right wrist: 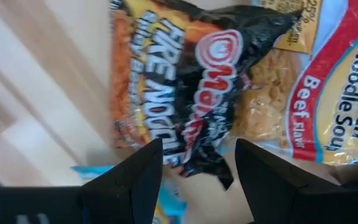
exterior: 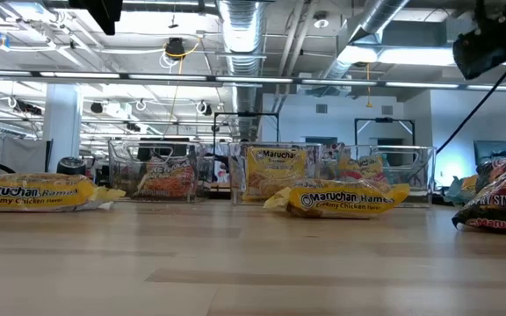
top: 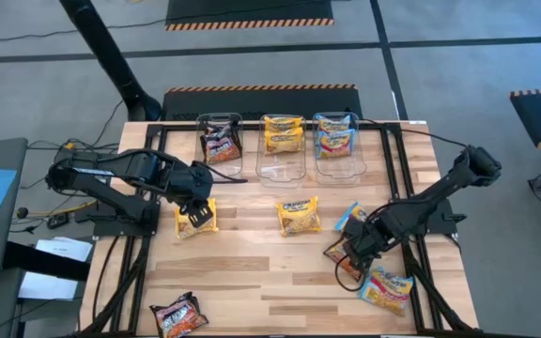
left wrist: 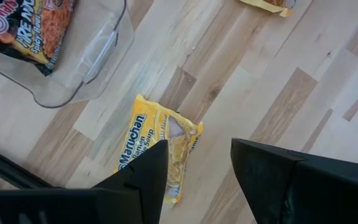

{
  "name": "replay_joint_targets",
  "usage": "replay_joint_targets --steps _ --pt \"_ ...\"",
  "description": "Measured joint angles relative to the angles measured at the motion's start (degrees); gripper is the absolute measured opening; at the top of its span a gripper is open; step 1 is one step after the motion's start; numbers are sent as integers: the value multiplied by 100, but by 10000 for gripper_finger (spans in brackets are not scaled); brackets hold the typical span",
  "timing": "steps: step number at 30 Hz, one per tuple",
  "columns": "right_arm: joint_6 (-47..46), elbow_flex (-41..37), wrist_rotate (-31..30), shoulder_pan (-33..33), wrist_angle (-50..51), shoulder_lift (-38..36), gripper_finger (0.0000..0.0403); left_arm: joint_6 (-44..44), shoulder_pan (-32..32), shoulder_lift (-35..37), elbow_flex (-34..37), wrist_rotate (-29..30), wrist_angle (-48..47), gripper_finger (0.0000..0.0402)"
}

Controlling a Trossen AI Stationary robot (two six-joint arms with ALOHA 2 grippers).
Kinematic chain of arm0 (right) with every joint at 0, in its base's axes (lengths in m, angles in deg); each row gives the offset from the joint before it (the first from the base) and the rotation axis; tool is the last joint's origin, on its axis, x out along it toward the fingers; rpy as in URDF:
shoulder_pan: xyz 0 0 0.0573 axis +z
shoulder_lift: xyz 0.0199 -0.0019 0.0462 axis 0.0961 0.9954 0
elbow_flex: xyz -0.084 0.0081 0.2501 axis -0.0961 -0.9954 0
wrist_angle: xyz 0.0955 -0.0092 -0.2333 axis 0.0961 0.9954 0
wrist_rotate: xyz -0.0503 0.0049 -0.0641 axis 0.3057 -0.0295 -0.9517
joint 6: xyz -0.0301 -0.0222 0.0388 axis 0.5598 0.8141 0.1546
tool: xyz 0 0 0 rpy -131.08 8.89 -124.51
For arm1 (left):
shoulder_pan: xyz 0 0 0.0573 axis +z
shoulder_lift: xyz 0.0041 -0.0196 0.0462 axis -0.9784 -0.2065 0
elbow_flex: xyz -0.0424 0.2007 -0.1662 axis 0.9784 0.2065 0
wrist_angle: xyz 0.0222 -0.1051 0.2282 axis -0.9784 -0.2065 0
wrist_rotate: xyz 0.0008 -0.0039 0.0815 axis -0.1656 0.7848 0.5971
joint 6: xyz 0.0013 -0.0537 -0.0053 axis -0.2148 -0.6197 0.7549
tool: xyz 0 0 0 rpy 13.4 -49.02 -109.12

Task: Sort Maruchan noodles
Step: Put the black noodle pack into the left transparent bin

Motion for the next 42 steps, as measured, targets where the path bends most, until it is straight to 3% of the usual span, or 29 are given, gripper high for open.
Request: replay_joint_targets --steps 21,26,36,42 --pt "-139 -824 76 -61 -1123 55 217 -37 0 0 0 -2 -1 162" --pt "-140 -824 177 -61 -1168 55 169 -4 0 0 0 -2 -1 162" --pt "-133 -826 356 -61 -1538 55 14 1 0 0 0 -4 -3 162" --pt "-122 -821 358 -41 -1568 55 6 43 0 0 0 -4 -3 162"
